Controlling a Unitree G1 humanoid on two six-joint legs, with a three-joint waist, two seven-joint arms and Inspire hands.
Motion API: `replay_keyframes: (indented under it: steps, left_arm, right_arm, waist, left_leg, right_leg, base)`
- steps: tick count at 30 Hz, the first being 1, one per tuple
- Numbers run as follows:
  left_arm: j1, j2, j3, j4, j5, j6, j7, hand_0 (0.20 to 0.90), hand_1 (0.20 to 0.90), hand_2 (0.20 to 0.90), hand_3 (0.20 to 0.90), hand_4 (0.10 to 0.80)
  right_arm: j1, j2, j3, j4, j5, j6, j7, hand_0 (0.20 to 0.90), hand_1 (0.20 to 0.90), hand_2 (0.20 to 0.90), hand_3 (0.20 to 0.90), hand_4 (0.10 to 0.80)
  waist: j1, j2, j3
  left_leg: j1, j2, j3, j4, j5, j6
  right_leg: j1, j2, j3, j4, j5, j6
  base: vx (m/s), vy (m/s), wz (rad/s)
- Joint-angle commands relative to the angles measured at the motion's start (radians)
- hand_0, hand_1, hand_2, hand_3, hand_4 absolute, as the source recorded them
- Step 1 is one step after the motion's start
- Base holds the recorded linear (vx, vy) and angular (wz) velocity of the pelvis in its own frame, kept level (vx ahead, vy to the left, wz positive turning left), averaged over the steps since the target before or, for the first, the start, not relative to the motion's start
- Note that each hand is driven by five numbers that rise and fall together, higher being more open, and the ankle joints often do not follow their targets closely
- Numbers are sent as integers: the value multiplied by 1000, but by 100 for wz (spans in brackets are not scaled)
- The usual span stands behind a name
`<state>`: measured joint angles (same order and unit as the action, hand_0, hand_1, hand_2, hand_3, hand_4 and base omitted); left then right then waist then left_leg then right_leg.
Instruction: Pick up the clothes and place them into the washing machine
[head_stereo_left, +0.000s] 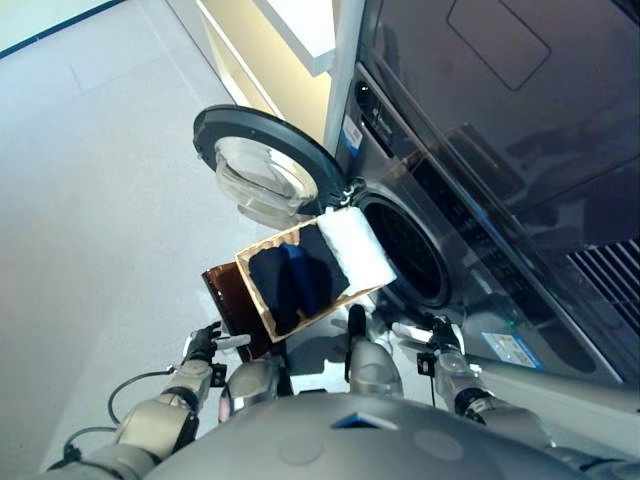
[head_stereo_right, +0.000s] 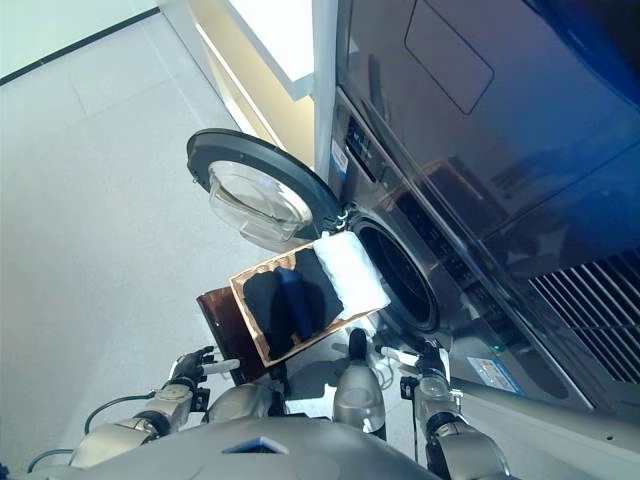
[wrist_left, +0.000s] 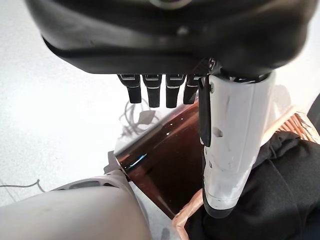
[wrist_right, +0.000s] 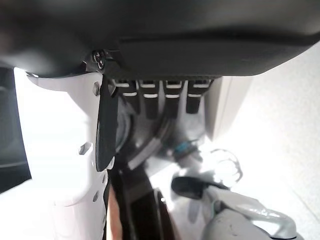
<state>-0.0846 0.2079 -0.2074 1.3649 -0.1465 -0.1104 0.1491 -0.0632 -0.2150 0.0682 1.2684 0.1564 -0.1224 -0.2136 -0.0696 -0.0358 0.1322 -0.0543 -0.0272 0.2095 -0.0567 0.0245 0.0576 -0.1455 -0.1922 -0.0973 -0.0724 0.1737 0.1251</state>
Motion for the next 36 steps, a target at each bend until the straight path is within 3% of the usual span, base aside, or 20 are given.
replay_keyframes:
  steps: [1,12,20,36]
  left_arm:
    - [-26,14,29,28,28,3,-5,900,900,900,900,800]
    - [-24,7,21,24,48,2,-22,900,900,900,900,800]
    - [-31,7,18,21,63,4,-31,900,900,900,900,800]
    - [-33,22,19,29,60,11,-22,900,900,900,900,800]
  right_arm:
    - [-46,-42,-14,2,11,-17,11,900,900,900,900,800]
    - [-49,-13,58,-41,-34,-21,52,900,900,900,900,800]
    - [-55,9,132,-61,-115,-7,84,900,900,900,900,800]
    - [-78,8,106,-83,-108,-11,39,900,900,900,900,800]
  waist:
    - [0,0,13]
    - [3,-7,5]
    - [7,-18,3]
    - [13,-17,14]
  left_leg:
    - [-28,39,-28,80,-52,-74]
    - [-12,36,-18,75,-56,-70]
    - [-14,17,-5,81,-68,-57]
    - [-52,-18,-8,97,-75,-36]
  right_leg:
    - [28,-19,22,47,-64,25]
    - [41,-20,24,44,-61,28]
    - [38,-34,33,40,-37,42]
    - [2,-67,34,63,-19,48]
  base:
    - [31,-2,0]
    - [1,2,0]
    - [-6,49,-4]
    - [-19,38,-4]
